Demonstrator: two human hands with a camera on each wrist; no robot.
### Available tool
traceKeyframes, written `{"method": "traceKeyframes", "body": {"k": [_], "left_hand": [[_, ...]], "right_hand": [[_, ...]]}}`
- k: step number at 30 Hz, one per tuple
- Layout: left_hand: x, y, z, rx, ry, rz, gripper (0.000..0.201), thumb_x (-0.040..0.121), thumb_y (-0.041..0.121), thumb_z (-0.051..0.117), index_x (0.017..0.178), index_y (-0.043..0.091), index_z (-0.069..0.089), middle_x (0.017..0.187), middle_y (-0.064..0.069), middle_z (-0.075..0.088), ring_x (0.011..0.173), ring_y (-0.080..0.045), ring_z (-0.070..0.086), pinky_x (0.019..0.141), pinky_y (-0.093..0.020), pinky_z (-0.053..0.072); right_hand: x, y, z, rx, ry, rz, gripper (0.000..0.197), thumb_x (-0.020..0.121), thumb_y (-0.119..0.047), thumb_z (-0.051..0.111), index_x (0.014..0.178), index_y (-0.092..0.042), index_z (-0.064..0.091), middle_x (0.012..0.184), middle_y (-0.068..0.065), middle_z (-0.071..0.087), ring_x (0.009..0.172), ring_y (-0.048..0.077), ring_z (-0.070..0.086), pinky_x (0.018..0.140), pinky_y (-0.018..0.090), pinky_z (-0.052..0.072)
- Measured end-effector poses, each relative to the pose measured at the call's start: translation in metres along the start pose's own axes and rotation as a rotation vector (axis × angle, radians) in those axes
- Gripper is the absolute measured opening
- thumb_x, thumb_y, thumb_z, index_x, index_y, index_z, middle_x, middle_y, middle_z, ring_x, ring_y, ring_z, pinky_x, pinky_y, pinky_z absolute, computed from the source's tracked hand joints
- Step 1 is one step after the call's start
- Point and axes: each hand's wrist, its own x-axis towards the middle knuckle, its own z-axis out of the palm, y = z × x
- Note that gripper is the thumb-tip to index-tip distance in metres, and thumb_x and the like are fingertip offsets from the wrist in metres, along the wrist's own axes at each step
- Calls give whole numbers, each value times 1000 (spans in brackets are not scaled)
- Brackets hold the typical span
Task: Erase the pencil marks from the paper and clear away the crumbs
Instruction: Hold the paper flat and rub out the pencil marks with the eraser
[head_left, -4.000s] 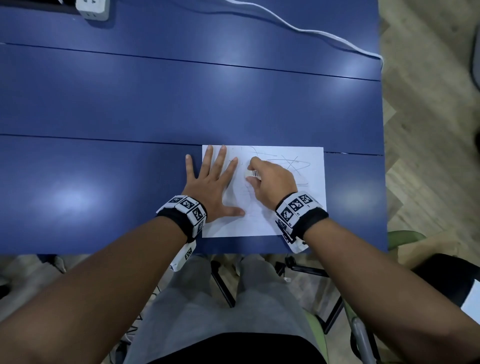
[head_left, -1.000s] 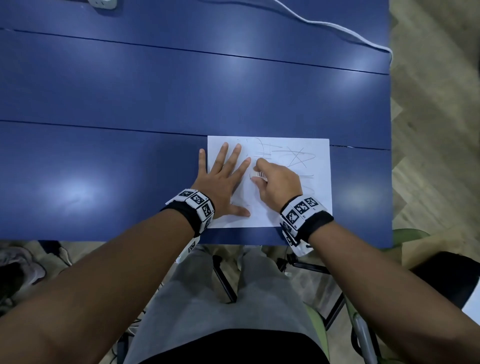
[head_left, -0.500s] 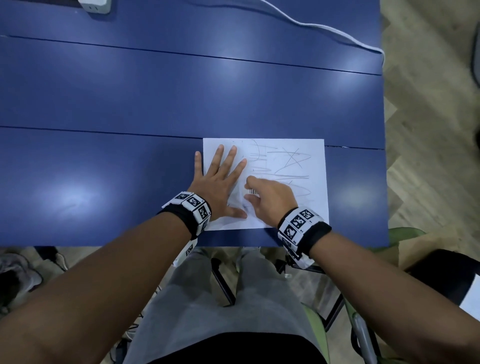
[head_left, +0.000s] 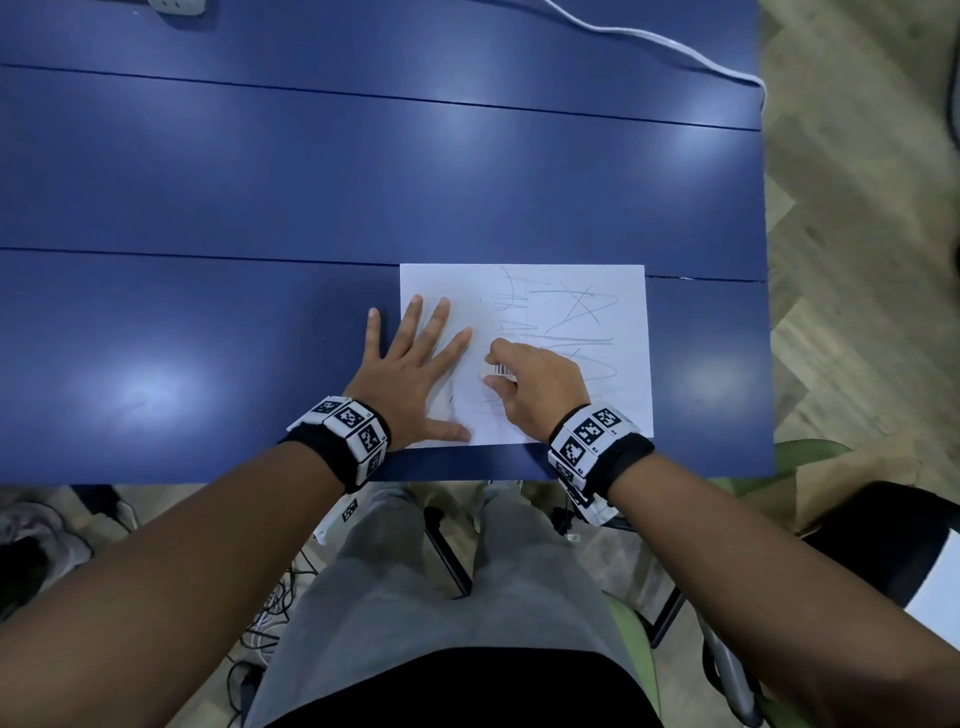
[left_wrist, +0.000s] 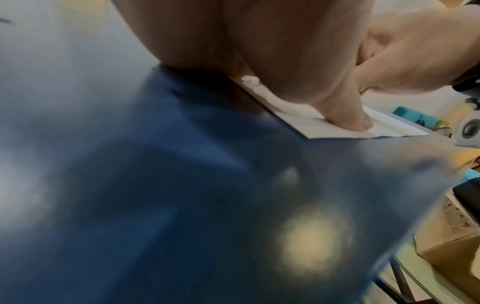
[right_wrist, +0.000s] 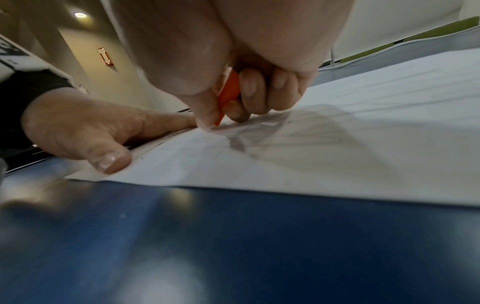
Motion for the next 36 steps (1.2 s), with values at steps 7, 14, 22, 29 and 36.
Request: {"method": "traceKeyframes", "body": {"k": [7,14,22,29,36], "left_hand": [[6,12,-8,-34,-30,-41,117,73,97,30,154,34,-26,159,-8,-41,146,-35,-37,109,-74,-19],[13,21,-9,-39,-28,-40,116,73,98,26,156,34,-23,158,-8,-42,146,-36,-37,108,-76,-18],[14,21,-11,-18,-50,-38,123,67,100,26,154,32,-27,157,-10,-43,145,-39,-37,108,-78,-15],[13,20,-10,-35,-43,-46,127,64,105,24,154,32,-27,157,-9,-43,145,-38,-37,107,-78,-16],[13,20,-9,-24,-46,-44,126,64,104,25,154,32,-28,157,-10,-42,145,-38,-36,108,-78,-12]], "right_hand": [[0,-2,1,-3,17,6,16,97,-33,51,111,-26,50,108,-8,66,93,22,62,73,36,50],[-6,-4,2,11,15,8,18,96,-32,51,112,-24,52,107,-6,66,93,23,61,73,36,50],[-9,-5,0,-6,-24,-36,19,96,-32,49,113,-24,54,105,-5,65,90,25,62,71,36,49],[-24,-4,9,13,-110,-127,14,95,-31,50,104,-21,52,96,-3,63,88,26,60,67,37,47],[-23,-4,9,60,-55,-96,14,94,-31,51,105,-21,54,97,-2,66,87,26,61,71,37,48]]}}
